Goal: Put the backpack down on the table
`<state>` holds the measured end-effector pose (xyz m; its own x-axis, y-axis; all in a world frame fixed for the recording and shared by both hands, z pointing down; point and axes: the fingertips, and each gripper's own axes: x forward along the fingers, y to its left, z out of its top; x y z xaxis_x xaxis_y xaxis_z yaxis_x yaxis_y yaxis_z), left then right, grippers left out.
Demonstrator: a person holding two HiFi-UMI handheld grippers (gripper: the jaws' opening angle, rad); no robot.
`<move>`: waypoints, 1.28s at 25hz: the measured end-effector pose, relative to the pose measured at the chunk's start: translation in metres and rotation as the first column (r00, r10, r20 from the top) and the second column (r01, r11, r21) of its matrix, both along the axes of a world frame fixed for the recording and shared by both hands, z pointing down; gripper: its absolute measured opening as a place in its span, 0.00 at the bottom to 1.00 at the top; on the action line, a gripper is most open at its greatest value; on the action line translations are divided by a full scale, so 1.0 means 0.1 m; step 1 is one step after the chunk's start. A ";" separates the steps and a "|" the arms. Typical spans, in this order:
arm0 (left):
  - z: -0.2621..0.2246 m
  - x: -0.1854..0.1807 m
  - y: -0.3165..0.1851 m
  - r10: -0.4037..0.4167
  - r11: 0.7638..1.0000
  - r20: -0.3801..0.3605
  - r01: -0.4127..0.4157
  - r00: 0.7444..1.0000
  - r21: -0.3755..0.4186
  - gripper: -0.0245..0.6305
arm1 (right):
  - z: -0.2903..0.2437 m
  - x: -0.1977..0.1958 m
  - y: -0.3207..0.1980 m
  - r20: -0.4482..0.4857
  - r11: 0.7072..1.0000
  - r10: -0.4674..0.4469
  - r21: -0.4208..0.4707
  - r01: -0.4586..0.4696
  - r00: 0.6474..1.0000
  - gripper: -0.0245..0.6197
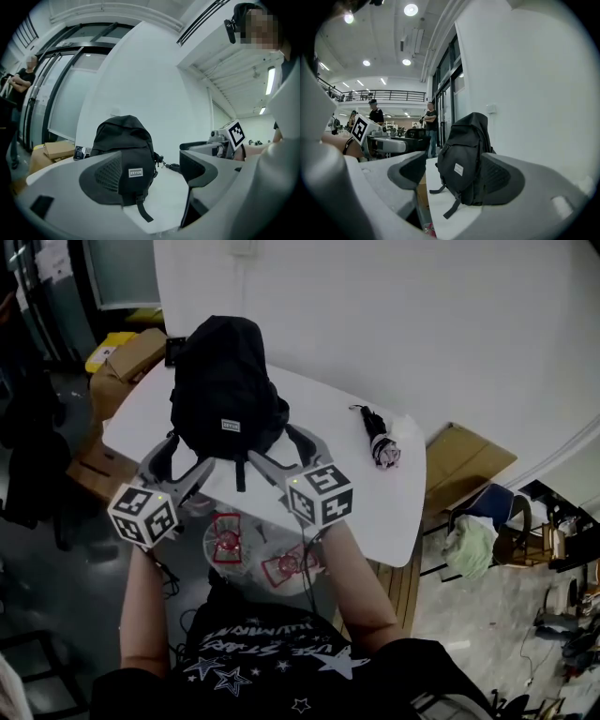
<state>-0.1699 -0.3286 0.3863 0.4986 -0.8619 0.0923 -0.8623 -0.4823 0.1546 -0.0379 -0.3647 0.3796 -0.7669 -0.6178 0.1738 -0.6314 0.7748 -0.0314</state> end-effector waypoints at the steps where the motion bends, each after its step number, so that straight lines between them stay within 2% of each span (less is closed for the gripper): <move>1: -0.01 0.03 0.07 -0.004 1.000 -0.003 0.004 1.000 0.002 0.61 | -0.01 0.03 0.05 0.002 1.000 -0.003 0.001 0.003 1.000 0.60; 2: -0.02 0.07 0.13 -0.009 1.000 -0.007 0.009 1.000 0.007 0.54 | -0.03 0.06 0.11 0.004 1.000 -0.007 0.004 0.007 1.000 0.60; 4: -0.04 0.14 0.24 -0.022 1.000 -0.006 0.022 1.000 0.015 0.53 | -0.05 0.13 0.20 0.006 1.000 -0.017 0.012 0.017 1.000 0.60; 6: -0.04 0.21 0.35 -0.033 0.999 0.007 0.033 0.999 0.015 0.45 | -0.08 0.20 0.29 0.006 1.000 -0.024 0.017 0.024 1.000 0.60; 8: -0.04 0.28 0.47 -0.041 0.999 0.008 0.041 0.999 0.018 0.40 | -0.09 0.28 0.39 0.016 0.999 -0.035 0.013 0.034 0.999 0.49; 11: -0.11 0.36 0.66 -0.061 0.997 -0.030 0.063 0.998 0.050 0.24 | -0.04 0.36 0.54 0.041 0.998 -0.062 -0.015 0.063 0.997 0.45; 13: -0.12 0.39 0.78 -0.086 0.994 -0.042 0.088 0.995 0.060 0.16 | 0.02 0.42 0.62 0.053 0.997 -0.068 -0.033 0.070 0.996 0.30; 15: -0.09 0.41 0.88 -0.109 0.992 -0.028 0.110 0.994 0.053 0.10 | 0.08 0.45 0.70 0.059 0.995 -0.079 -0.052 0.082 0.995 0.29; 17: -0.03 0.44 0.98 -0.121 0.992 0.001 0.121 0.993 0.035 0.05 | 0.13 0.46 0.78 0.060 0.993 -0.089 -0.067 0.093 0.994 0.22; 20: 0.05 0.53 1.08 -0.107 0.994 0.056 0.106 0.993 0.016 0.05 | 0.18 0.47 0.88 0.061 0.992 -0.096 -0.075 0.101 0.993 0.08; 24: 0.15 0.56 1.20 -0.097 0.995 0.115 0.097 0.989 0.006 0.05 | 0.26 0.45 1.01 0.022 0.992 -0.105 -0.069 0.106 0.994 0.04; 32: 0.46 0.52 1.55 -0.078 0.994 0.063 0.082 0.995 -0.069 0.05 | 0.46 0.34 1.35 -0.008 0.988 -0.099 -0.123 0.097 0.995 0.04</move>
<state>-0.1179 -0.1738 0.4319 0.4201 -0.8889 0.1828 -0.9064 -0.4011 0.1324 -0.0038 -0.2293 0.4254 -0.8196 -0.5132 0.2549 -0.5536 0.8239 -0.1212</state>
